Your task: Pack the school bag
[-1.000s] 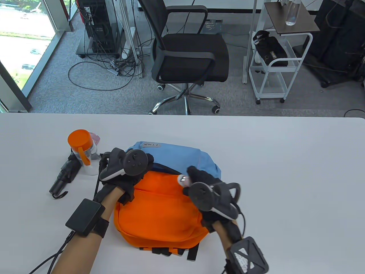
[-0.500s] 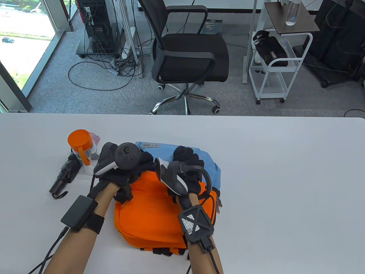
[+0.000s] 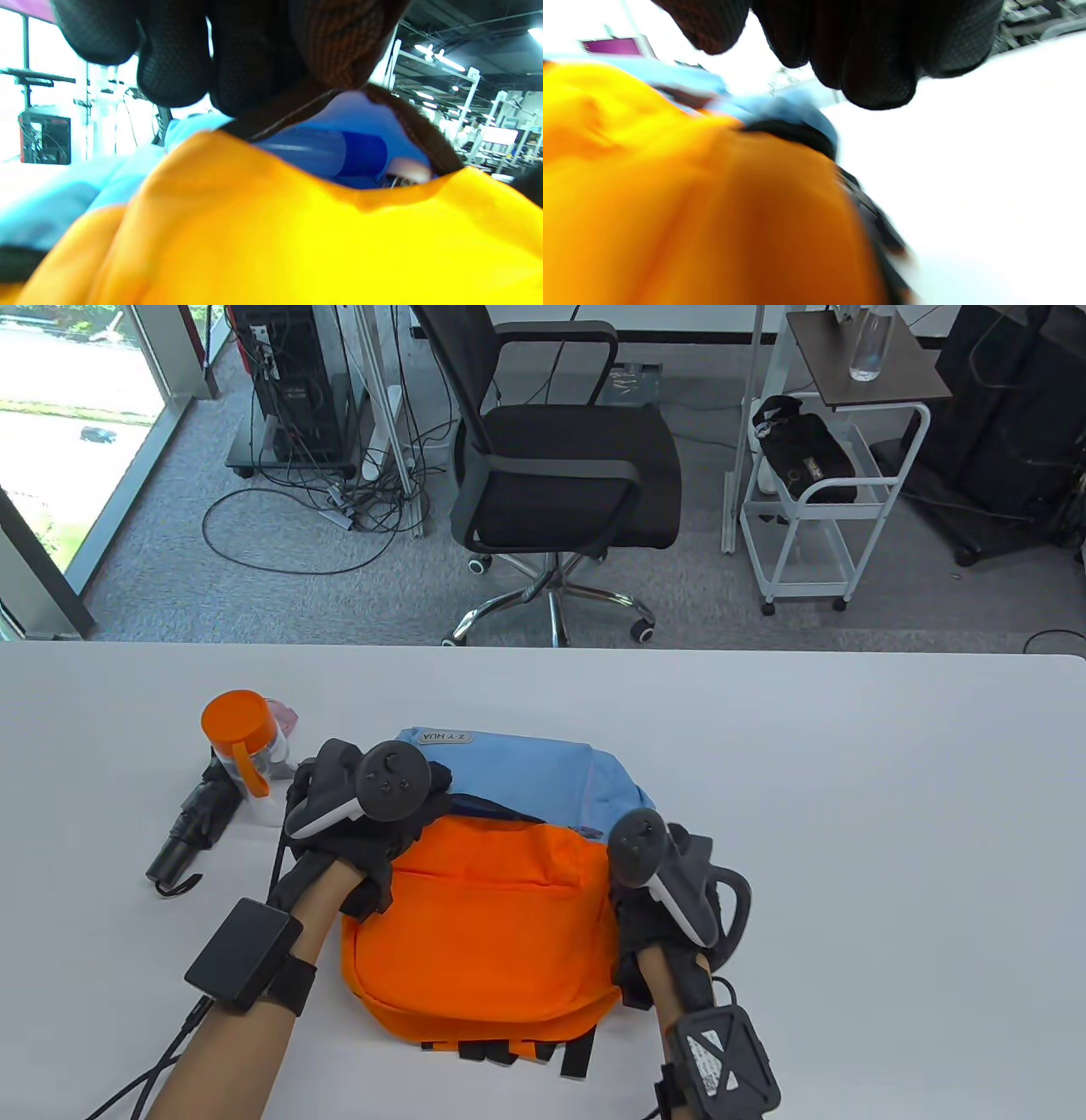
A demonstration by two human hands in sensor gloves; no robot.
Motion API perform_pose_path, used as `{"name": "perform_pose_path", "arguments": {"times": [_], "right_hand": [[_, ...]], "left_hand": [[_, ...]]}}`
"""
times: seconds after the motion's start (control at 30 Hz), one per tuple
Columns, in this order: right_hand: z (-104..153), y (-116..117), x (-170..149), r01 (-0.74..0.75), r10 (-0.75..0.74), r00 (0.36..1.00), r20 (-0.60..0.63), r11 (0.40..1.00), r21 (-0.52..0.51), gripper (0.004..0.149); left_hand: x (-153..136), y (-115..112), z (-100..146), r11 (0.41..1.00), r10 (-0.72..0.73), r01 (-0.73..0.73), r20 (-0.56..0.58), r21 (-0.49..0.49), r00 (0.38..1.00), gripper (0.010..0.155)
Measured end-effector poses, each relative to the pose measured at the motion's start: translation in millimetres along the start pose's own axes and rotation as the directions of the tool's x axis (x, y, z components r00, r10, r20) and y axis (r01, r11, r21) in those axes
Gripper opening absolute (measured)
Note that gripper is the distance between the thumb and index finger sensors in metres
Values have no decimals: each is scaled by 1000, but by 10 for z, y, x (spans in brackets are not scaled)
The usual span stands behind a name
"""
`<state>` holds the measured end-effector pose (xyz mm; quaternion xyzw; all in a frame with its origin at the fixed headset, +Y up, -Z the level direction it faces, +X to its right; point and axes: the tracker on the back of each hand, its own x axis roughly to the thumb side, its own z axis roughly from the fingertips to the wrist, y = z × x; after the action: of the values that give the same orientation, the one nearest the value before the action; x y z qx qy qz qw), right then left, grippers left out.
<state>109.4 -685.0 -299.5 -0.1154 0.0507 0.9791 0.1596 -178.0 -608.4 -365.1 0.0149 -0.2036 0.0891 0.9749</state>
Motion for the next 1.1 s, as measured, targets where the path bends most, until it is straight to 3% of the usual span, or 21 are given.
{"name": "perform_pose_path", "arguments": {"times": [0.07,0.13,0.27,0.4,0.47,0.5,0.57,0.63,0.77,0.83,0.9,1.1], "right_hand": [[29,141,-134,43,-41,999,-27,993,112,71],[56,282,-196,139,-137,990,-23,968,210,75],[98,415,-224,358,-350,933,-79,893,273,84],[110,438,-298,517,-502,856,-125,813,267,85],[112,449,-295,528,-514,849,-127,803,278,84],[110,435,-287,502,-491,864,-114,818,281,84],[97,420,-255,481,-475,875,-93,830,282,83],[94,409,-236,474,-470,878,-89,833,287,81],[89,382,-193,390,-392,919,-47,882,265,78],[79,359,-156,289,-293,956,-24,920,265,77],[81,357,-152,273,-277,961,-18,930,246,76],[74,347,-130,252,-251,967,-32,940,228,73]], "left_hand": [[217,49,-5,999,-28,27,37,38,999,59],[542,27,-56,995,-98,97,89,14,991,59],[1091,-229,-252,974,-194,209,152,-91,969,64],[1284,-600,-493,936,-136,143,43,-323,990,74],[1326,-730,-555,924,-170,163,10,-347,985,82],[1360,-768,-574,920,-218,208,8,-332,976,79],[1422,-810,-599,914,-264,261,32,-310,964,55],[1473,-815,-598,915,-281,284,53,-288,958,43],[1382,-697,-568,958,-159,157,9,-239,987,40],[1225,-585,-529,991,12,-22,-72,-134,997,40],[1042,-492,-470,986,147,-157,-147,-62,978,39],[592,-399,-252,941,327,-338,-244,-3,913,40]]}}
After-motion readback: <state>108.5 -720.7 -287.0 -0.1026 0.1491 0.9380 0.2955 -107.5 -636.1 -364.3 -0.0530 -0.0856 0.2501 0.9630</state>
